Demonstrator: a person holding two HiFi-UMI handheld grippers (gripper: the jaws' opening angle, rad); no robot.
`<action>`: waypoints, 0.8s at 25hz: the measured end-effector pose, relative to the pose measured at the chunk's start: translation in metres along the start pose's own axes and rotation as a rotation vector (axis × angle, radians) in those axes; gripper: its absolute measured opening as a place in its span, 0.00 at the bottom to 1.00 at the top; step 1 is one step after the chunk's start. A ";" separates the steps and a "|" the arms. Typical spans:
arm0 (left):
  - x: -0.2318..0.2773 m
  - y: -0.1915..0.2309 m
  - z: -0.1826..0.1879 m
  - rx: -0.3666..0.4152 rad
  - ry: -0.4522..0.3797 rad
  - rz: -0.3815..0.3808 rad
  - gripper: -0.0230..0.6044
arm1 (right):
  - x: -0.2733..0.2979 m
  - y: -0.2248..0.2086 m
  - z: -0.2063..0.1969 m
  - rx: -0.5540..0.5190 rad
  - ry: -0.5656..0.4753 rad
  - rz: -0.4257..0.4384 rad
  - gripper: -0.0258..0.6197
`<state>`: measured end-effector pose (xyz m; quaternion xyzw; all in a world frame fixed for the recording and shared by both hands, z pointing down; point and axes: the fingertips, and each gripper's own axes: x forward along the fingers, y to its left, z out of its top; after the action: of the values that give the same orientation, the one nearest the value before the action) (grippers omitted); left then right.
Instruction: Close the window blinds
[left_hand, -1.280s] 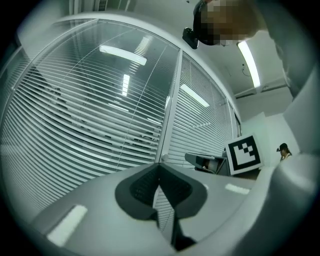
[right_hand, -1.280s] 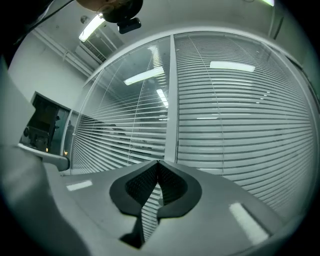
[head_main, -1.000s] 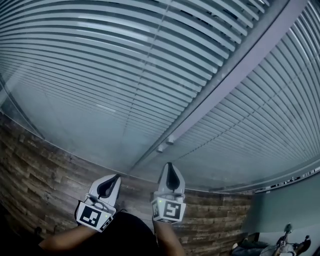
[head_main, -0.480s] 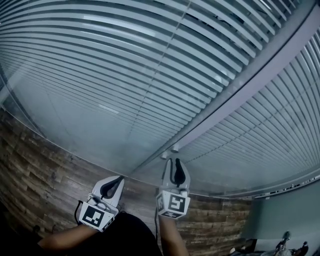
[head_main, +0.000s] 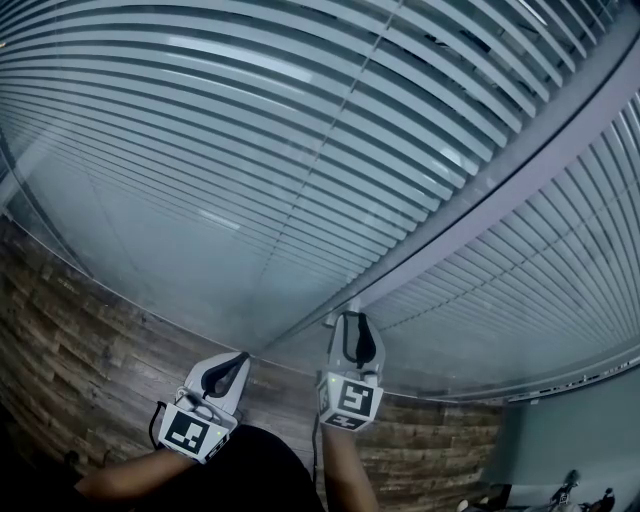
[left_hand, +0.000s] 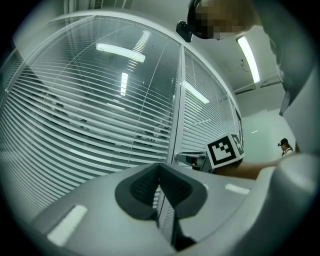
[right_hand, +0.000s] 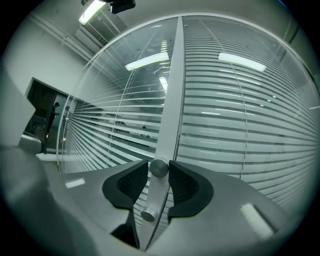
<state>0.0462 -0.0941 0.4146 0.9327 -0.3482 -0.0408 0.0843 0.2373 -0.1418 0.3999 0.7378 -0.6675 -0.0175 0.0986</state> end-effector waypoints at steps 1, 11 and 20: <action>0.000 0.002 -0.002 -0.001 0.000 0.001 0.04 | 0.001 0.000 -0.002 -0.006 0.005 -0.003 0.25; 0.000 0.012 -0.002 -0.025 0.005 0.012 0.04 | 0.002 0.002 0.004 0.024 -0.006 -0.019 0.24; 0.002 0.015 -0.011 -0.050 0.014 0.017 0.04 | 0.004 0.002 -0.001 0.140 -0.008 0.007 0.24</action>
<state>0.0398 -0.1046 0.4285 0.9276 -0.3544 -0.0425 0.1105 0.2363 -0.1459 0.4014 0.7405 -0.6701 0.0265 0.0439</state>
